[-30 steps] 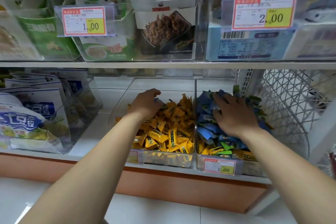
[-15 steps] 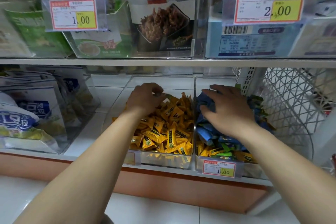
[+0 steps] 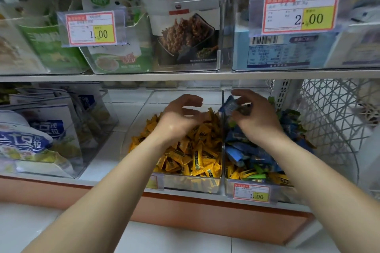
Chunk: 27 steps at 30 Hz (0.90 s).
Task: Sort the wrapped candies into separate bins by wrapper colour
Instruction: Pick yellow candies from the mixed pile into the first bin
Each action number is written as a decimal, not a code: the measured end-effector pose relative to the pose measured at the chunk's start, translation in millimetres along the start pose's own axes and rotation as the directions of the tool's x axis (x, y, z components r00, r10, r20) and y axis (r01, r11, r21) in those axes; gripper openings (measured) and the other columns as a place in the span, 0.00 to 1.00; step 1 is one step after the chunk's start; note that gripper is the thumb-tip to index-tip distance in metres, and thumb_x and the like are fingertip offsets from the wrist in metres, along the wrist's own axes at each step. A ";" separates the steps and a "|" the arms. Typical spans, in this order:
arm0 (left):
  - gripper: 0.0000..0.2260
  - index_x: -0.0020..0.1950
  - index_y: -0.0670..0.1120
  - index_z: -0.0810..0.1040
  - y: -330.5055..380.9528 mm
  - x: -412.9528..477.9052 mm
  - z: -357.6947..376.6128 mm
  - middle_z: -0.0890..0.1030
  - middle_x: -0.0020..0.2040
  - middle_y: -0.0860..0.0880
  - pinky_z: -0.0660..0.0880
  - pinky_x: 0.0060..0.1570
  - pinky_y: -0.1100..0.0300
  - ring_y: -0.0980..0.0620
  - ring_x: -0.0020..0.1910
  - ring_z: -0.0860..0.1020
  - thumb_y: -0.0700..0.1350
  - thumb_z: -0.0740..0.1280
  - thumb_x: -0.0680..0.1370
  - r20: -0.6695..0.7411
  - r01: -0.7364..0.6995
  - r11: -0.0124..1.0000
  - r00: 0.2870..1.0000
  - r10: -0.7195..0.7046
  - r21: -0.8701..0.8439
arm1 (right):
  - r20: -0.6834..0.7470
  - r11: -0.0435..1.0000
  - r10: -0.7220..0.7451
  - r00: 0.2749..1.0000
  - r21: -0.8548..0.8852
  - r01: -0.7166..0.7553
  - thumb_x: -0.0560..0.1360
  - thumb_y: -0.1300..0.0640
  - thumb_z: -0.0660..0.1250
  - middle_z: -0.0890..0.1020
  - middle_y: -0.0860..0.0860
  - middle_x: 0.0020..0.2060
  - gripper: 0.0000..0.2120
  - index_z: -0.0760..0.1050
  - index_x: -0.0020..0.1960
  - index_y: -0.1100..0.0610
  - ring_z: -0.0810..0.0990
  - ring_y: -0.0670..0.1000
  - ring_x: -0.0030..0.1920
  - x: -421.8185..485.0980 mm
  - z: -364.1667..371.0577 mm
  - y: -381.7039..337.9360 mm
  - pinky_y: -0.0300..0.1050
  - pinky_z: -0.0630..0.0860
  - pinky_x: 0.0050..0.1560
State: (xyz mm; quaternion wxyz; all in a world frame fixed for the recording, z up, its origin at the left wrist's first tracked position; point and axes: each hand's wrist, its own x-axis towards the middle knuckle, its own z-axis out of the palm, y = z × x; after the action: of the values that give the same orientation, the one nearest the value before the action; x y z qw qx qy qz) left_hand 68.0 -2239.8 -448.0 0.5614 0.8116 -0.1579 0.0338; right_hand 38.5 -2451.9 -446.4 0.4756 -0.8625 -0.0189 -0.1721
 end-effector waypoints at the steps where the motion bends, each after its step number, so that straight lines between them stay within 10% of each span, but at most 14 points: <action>1: 0.11 0.54 0.54 0.80 -4.7 8.3 -3.7 0.83 0.52 0.57 0.81 0.48 0.61 0.62 0.46 0.83 0.46 0.75 0.74 -0.070 0.014 0.994 0.998 -0.006 0.111 | -0.017 0.979 -0.100 0.995 -0.180 0.095 0.76 0.61 0.68 0.75 0.49 0.56 0.22 0.73 0.67 0.44 0.77 0.46 0.50 -0.3 -5.1 6.4 0.41 0.74 0.48; 5: 0.06 0.52 0.56 0.80 -25.5 49.8 -7.8 0.80 0.48 0.62 0.77 0.46 0.62 0.64 0.45 0.79 0.45 0.68 0.79 -0.148 0.029 0.933 0.989 0.027 0.360 | 0.205 0.768 -0.155 0.966 -0.590 0.249 0.82 0.50 0.59 0.68 0.53 0.68 0.17 0.72 0.70 0.47 0.67 0.56 0.67 -5.1 -9.7 36.7 0.50 0.69 0.61; 8: 0.11 0.60 0.51 0.79 -47.0 82.3 4.2 0.80 0.56 0.51 0.77 0.51 0.57 0.54 0.50 0.78 0.47 0.68 0.79 0.006 0.065 0.844 0.997 -0.081 0.532 | 0.420 0.715 0.014 0.907 -0.638 0.285 0.82 0.39 0.47 0.50 0.49 0.81 0.26 0.59 0.78 0.44 0.46 0.51 0.79 -7.8 0.2 54.1 0.51 0.47 0.78; 17: 0.22 0.58 0.39 0.74 -86.9 125.8 36.5 0.78 0.56 0.41 0.70 0.46 0.55 0.43 0.54 0.76 0.57 0.67 0.78 0.046 0.214 0.571 0.912 -0.407 0.792 | 0.418 0.737 0.036 0.908 -0.624 0.258 0.80 0.34 0.48 0.45 0.46 0.81 0.30 0.51 0.79 0.40 0.39 0.49 0.79 -8.0 3.1 66.0 0.52 0.42 0.78; 21: 0.21 0.52 0.37 0.78 -90.7 122.1 29.2 0.78 0.47 0.43 0.74 0.49 0.54 0.47 0.47 0.77 0.57 0.68 0.78 0.147 0.198 0.584 0.860 -0.489 0.787 | 0.416 0.724 0.038 0.909 -0.639 0.262 0.79 0.33 0.46 0.45 0.46 0.81 0.30 0.50 0.79 0.40 0.39 0.49 0.79 -7.2 4.3 68.2 0.52 0.41 0.78; 27: 0.12 0.58 0.46 0.79 -87.7 107.7 18.8 0.79 0.62 0.45 0.72 0.50 0.57 0.47 0.56 0.77 0.50 0.71 0.77 0.131 0.180 0.712 0.924 -0.359 0.679 | 0.411 0.729 0.035 0.911 -0.634 0.258 0.79 0.33 0.46 0.46 0.46 0.81 0.30 0.50 0.79 0.39 0.39 0.49 0.79 -7.7 4.4 67.9 0.51 0.40 0.78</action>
State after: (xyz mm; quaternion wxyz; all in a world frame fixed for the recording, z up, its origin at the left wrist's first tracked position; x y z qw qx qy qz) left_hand 193.6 -2252.7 -508.9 0.2152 0.9677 -0.0850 -0.1000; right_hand 45.8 -2484.4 -506.2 0.1044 -0.9889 -0.1037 -0.0182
